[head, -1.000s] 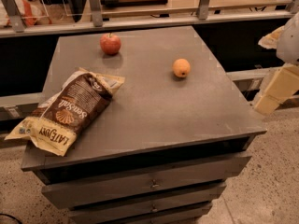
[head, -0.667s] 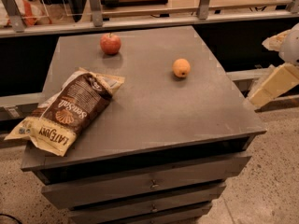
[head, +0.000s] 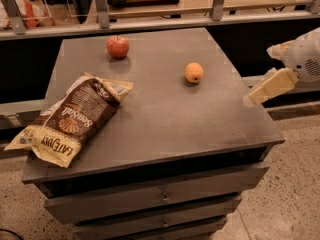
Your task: Move orange near brown chip bag
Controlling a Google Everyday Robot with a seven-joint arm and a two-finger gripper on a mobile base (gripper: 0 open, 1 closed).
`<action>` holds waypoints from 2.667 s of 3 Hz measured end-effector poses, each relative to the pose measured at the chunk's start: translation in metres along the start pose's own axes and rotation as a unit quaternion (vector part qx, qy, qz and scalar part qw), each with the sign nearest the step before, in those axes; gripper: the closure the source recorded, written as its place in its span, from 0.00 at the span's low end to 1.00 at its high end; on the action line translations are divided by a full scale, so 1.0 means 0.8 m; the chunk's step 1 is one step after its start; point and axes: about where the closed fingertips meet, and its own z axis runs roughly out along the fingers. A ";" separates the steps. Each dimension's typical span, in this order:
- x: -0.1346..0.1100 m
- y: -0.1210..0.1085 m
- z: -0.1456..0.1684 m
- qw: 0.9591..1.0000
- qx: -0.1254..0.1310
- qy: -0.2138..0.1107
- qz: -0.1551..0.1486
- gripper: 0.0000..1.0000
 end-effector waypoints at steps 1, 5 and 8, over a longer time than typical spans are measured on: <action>0.000 0.000 0.000 1.000 0.000 0.000 0.000 0.00; -0.030 -0.025 0.091 0.994 -0.052 -0.090 -0.029 0.00; -0.062 -0.061 0.192 0.991 -0.067 -0.115 -0.030 0.00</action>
Offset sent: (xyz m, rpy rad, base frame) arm 0.0105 0.0077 -0.0076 0.1423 -0.0198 0.0377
